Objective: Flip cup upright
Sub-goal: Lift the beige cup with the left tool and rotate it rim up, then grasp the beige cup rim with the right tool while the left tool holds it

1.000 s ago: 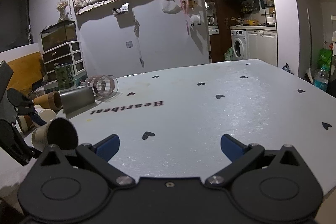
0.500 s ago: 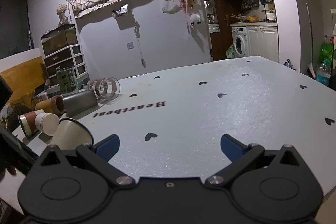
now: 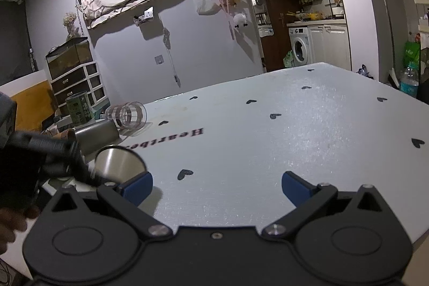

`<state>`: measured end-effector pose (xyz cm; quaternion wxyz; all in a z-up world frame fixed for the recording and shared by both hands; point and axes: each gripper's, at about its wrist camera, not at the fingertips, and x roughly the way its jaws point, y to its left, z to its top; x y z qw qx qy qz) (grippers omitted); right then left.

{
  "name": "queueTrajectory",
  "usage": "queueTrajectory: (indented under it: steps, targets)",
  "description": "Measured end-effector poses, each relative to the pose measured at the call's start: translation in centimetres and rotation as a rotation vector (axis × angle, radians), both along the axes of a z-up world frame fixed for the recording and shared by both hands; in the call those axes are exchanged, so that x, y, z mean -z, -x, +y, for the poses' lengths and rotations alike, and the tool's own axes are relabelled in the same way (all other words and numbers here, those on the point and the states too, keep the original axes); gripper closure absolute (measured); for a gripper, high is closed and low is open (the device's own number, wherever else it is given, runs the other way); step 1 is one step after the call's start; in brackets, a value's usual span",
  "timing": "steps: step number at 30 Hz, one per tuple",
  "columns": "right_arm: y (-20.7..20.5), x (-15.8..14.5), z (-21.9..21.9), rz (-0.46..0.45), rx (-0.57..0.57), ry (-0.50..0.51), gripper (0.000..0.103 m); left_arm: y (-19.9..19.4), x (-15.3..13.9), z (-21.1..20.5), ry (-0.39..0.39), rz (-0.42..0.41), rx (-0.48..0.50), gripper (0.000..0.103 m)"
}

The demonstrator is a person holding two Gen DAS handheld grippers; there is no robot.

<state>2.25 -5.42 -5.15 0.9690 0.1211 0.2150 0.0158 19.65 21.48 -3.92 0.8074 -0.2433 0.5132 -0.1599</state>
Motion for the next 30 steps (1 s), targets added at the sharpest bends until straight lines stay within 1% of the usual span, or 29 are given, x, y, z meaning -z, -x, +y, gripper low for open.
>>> queueTrajectory:
  steps: [1,2,3,4,7,10,13,16,20,22,25,29,30]
  targets:
    - [0.0,0.0,0.0,-0.001,0.003,0.000,0.000,-0.4,0.1,-0.5,-0.010,-0.005,0.005,0.027]
    - [0.1,-0.1,-0.1,-0.004,0.006,-0.001,0.000,-0.7,0.2,-1.0,-0.021,-0.007,0.017,0.033]
    - [0.1,-0.1,-0.2,-0.007,0.009,-0.001,0.000,-0.9,0.4,-1.2,-0.017,-0.004,0.037,0.036]
    - [0.2,-0.2,-0.3,-0.009,0.012,-0.002,0.000,-0.8,0.6,-1.6,-0.018,-0.003,0.050,0.036]
    - [0.2,-0.3,-0.7,-0.012,0.022,-0.009,0.000,-0.2,0.6,-2.8,-0.054,-0.040,0.081,0.036]
    - [-0.1,-0.3,-1.3,-0.002,0.027,-0.035,0.000,0.6,0.9,-3.8,-0.054,-0.056,0.109,0.037]
    - [-0.9,-0.6,-2.4,0.020,0.011,-0.095,0.000,1.4,1.1,-5.1,-0.036,-0.065,0.136,0.037]
    - [-2.2,-1.0,-3.7,0.065,-0.030,-0.171,0.000,1.9,1.4,-6.7,-0.029,-0.098,0.159,0.037]
    - [-5.0,-1.2,-5.1,0.190,-0.076,-0.248,0.000,2.9,1.5,-8.3,-0.054,-0.166,0.188,0.036]
    - [-6.8,-1.1,-5.8,0.276,-0.111,-0.317,0.000,3.4,1.5,-8.8,-0.072,-0.200,0.195,0.036]
    - [-9.3,-0.4,-5.7,0.414,-0.180,-0.409,0.000,3.8,1.6,-9.0,-0.080,-0.227,0.199,0.036]
    - [-11.9,0.7,-4.4,0.542,-0.211,-0.439,0.000,3.9,1.6,-9.1,-0.082,-0.238,0.200,0.036]
    - [-12.3,1.0,-4.2,0.571,-0.212,-0.453,0.002,3.9,1.6,-9.2,-0.082,-0.240,0.199,0.036]
